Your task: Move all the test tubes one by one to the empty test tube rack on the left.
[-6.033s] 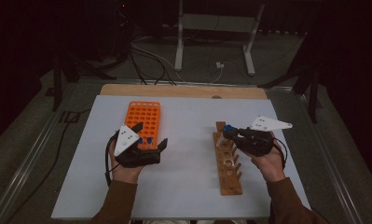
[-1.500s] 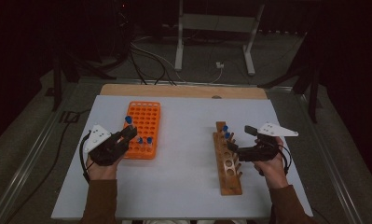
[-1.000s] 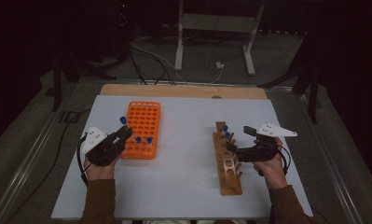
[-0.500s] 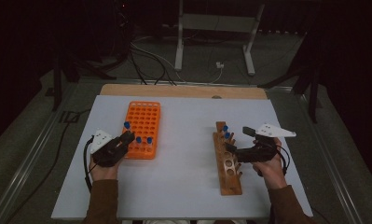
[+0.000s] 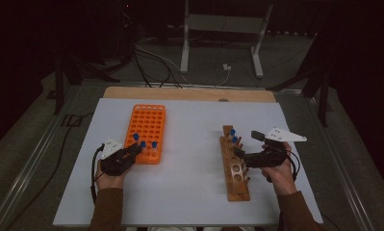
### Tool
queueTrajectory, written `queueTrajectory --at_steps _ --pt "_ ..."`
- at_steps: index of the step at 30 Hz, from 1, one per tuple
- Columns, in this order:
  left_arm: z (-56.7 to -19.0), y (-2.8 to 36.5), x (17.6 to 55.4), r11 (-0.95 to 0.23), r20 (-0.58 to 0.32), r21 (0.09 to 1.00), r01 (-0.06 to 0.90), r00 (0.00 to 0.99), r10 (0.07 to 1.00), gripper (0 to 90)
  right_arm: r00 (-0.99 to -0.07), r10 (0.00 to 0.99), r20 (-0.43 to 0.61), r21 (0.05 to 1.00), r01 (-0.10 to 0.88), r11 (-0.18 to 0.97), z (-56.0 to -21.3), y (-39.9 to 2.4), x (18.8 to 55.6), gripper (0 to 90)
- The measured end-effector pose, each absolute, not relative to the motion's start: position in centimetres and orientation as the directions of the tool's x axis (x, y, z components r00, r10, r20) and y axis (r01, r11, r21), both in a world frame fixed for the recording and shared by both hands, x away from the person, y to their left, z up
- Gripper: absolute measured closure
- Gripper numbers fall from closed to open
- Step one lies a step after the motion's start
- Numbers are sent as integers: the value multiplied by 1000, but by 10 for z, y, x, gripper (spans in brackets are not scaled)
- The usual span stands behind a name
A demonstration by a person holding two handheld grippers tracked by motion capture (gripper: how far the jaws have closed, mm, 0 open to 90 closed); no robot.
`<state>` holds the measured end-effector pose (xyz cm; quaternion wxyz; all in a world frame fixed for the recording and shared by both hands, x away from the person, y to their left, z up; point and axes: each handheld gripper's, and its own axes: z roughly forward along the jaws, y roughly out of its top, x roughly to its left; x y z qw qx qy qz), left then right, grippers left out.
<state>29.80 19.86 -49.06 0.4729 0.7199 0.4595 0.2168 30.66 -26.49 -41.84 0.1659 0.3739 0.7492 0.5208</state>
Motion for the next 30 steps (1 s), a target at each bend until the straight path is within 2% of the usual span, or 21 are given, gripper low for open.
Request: queueTrajectory --at_steps 6,16,30 --pt "-491 199 297 -147 -108 880 452 491 865 786 -666 732 142 904 389 178 -419 -265 306 2" --pt "-497 189 297 -259 -15 843 472 501 865 787 -670 729 141 903 389 182 -420 -264 306 2" --pt "-496 189 297 -231 -45 839 493 486 873 768 -673 726 143 902 390 184 -420 -263 306 2"
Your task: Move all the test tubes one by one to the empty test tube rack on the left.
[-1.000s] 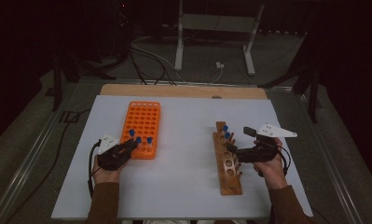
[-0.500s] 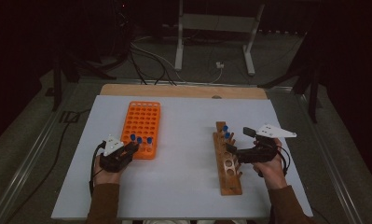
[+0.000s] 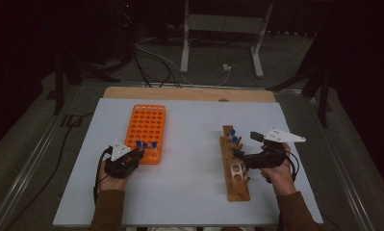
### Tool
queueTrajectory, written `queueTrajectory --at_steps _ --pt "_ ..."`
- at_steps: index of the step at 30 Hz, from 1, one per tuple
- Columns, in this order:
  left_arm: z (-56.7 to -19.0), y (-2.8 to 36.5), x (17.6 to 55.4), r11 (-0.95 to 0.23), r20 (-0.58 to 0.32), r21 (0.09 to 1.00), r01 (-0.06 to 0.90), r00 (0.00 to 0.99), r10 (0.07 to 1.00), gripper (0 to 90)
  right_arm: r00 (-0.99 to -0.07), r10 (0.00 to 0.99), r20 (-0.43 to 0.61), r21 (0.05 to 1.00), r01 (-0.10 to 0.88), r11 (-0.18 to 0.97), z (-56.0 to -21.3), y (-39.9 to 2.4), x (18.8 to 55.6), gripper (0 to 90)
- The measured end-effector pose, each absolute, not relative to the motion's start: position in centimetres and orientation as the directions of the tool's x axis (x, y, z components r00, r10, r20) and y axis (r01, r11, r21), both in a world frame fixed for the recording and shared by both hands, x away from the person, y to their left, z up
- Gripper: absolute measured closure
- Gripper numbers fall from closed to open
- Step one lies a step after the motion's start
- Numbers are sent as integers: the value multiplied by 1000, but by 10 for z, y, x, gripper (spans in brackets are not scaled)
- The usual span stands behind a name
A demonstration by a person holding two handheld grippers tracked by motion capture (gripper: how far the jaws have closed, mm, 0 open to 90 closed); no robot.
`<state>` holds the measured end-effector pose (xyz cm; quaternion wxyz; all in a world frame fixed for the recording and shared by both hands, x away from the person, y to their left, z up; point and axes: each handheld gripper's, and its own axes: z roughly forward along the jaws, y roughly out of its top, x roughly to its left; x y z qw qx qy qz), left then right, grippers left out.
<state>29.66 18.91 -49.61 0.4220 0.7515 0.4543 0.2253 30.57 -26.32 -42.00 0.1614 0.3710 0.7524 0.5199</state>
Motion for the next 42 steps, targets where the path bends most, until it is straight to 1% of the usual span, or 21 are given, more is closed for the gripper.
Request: queueTrajectory --at_steps 1,5,12,16,20,26,29,32,34,41,42 --pt "-496 189 296 -232 -43 841 489 487 872 760 -672 726 143 902 391 184 -420 -263 306 2" --pt "-496 190 296 -226 -40 843 488 475 879 680 -673 726 144 902 391 183 -420 -264 306 2" --pt "-491 198 291 -163 -90 865 474 467 880 564 -671 727 146 903 391 180 -420 -265 307 2" --pt "-488 201 286 -130 -113 881 456 467 877 527 -669 728 149 902 393 177 -421 -265 307 2" --pt "-485 204 282 -82 -148 893 442 460 876 397 -669 728 151 901 397 178 -423 -265 308 2" --pt "-481 204 279 -49 -161 902 429 440 884 196 -669 727 157 896 406 180 -427 -263 310 2" --pt "-480 203 279 -39 -167 905 423 439 883 160 -671 724 160 896 406 178 -427 -262 311 2" --pt "-478 203 278 -24 -184 907 420 447 876 69 -669 728 149 897 401 185 -428 -260 312 2" --pt "-476 202 277 -30 -178 909 416 452 874 8 -669 731 137 897 397 195 -428 -259 312 2" --pt "-471 195 271 -56 -145 921 387 472 869 6 -675 731 95 900 372 227 -430 -259 317 21" --pt "-471 195 271 -58 -143 921 384 474 869 6 -678 729 90 899 371 235 -430 -259 318 39"
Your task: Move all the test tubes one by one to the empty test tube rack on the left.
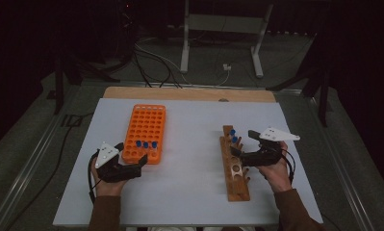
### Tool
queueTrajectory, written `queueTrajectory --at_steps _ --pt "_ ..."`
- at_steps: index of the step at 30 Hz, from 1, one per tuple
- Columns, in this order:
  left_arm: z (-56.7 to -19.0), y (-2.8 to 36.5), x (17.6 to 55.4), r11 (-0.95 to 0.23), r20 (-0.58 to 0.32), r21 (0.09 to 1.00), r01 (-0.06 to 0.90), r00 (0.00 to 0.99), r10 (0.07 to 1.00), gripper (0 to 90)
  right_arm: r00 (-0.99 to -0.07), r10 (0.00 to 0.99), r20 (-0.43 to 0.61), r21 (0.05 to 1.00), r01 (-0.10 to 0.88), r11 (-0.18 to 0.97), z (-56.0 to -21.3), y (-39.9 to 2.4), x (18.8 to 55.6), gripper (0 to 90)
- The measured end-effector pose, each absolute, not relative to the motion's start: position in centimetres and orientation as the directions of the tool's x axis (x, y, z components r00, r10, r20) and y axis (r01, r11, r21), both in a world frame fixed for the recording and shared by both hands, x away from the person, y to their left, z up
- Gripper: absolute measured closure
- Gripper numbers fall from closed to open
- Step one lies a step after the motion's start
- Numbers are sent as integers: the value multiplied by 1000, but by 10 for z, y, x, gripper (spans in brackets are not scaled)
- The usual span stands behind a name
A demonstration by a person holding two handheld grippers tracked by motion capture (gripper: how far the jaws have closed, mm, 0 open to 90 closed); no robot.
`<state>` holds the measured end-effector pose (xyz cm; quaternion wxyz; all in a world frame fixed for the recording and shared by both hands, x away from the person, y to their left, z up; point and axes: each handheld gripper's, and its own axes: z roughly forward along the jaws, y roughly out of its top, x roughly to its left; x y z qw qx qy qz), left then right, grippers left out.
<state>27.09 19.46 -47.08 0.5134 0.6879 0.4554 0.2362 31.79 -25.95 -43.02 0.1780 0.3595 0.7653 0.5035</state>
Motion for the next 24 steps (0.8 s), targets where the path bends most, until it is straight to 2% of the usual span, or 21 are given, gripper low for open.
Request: queueTrajectory --at_steps 2,6,10,16,18,24 --pt "-471 193 271 -64 -138 922 383 478 867 6 -682 727 85 893 376 248 -433 -259 321 61" --pt "-471 191 270 -75 -126 923 377 481 868 6 -679 731 65 873 393 288 -440 -256 327 185" --pt "-472 189 271 -79 -127 921 381 485 865 6 -704 709 26 859 378 344 -444 -251 330 487" --pt "-474 187 272 -90 -120 917 389 483 867 7 -697 715 -56 832 364 420 -451 -241 332 714" --pt "-474 186 272 -90 -120 916 391 481 869 7 -684 725 -80 830 357 429 -452 -239 332 762" --pt "-475 184 272 -103 -110 914 393 483 869 7 -675 735 -68 835 365 413 -453 -239 336 761"
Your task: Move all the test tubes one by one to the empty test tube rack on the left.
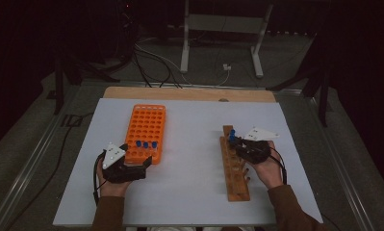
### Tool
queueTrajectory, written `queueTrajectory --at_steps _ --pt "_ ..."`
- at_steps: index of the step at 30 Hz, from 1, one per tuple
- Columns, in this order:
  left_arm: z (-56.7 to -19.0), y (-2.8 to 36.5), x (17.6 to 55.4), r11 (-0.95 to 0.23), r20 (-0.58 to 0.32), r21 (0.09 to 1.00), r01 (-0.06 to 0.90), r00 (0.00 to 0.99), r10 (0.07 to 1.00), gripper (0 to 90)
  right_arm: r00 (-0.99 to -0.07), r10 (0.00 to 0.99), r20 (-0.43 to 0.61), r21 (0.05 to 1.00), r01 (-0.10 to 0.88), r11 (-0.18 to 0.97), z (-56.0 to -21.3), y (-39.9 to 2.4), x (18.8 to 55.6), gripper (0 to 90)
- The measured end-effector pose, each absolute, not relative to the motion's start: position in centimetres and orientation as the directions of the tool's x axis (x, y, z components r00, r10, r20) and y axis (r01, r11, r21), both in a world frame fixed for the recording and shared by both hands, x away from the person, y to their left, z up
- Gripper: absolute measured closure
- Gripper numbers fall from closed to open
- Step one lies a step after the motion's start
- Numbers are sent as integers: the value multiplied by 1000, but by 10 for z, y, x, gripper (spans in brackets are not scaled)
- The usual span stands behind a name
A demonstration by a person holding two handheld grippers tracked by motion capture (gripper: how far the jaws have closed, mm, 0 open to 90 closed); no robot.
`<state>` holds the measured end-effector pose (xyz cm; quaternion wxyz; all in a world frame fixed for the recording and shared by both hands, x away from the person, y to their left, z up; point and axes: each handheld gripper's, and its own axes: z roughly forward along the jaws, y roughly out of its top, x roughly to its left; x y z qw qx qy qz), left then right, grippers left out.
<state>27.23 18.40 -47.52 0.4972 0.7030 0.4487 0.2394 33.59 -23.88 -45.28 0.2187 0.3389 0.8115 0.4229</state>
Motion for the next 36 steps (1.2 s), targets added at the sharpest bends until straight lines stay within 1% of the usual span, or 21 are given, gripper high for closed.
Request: queueTrajectory --at_steps 10,14,21,25,36 --pt "-476 185 273 -93 -116 915 394 477 871 7 -664 747 -37 837 388 386 -458 -239 341 765" --pt "-476 185 273 -93 -117 915 394 478 871 7 -663 747 -45 839 381 389 -457 -239 340 772" --pt "-477 186 273 -89 -122 914 397 475 871 7 -670 741 -34 854 365 370 -450 -241 336 772" --pt "-477 186 273 -88 -124 913 399 477 870 7 -673 740 2 862 377 340 -446 -245 336 772" --pt "-477 186 273 -85 -129 912 400 478 869 7 -675 738 4 868 368 333 -432 -248 333 773"
